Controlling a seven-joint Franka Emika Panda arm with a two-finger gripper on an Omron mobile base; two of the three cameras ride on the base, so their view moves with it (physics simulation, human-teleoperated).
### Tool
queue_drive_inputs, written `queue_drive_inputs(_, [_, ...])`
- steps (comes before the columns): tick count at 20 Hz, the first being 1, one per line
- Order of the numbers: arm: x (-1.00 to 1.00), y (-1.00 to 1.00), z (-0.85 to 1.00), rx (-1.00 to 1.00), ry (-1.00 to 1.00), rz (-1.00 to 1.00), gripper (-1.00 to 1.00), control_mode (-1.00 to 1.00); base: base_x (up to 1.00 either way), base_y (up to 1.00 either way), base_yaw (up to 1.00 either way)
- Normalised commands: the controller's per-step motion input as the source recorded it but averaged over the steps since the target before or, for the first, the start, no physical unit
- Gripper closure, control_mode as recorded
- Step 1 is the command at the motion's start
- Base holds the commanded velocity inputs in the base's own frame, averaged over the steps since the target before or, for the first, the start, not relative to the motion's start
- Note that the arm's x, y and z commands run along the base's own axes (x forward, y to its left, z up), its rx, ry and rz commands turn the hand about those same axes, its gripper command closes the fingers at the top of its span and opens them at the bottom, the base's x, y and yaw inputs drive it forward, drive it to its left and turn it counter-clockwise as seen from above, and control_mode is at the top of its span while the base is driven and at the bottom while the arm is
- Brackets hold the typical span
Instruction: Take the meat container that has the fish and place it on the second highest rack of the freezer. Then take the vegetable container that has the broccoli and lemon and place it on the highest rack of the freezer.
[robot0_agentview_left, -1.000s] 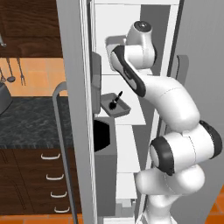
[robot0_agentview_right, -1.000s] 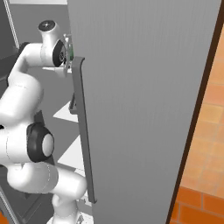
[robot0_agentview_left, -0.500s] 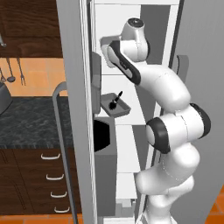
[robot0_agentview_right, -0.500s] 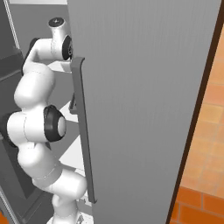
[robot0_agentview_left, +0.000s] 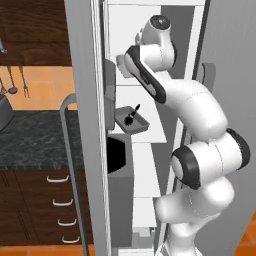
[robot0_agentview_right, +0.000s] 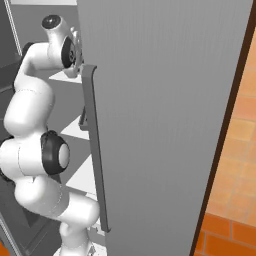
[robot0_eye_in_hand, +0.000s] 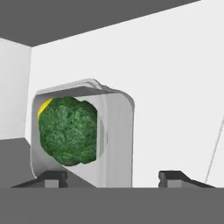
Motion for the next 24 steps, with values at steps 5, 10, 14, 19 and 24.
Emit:
queue_drive_inputs(5, [-1.00,0.00,0.09,0.00,-0.45,0.00,-1.00,-1.00,0.00,0.00,0.00])
queue_drive_inputs(10, [-1.00,0.00,0.58,0.00,-0.25,0.00,-1.00,-1.00,0.00,0.00,0.00])
queue_drive_inputs(14, [-1.00,0.00,0.32,0.00,0.10,-0.01,-1.00,-1.00,0.00,0.00,0.00])
queue_drive_inputs(19, [-1.00,0.00,-0.12,0.00,0.42,-0.06,-1.00,-1.00,0.00,0.00,0.00])
queue_drive_inputs(24, [-0.83,0.00,-0.56,0.00,0.63,-0.07,-1.00,-1.00,0.00,0.00,0.00])
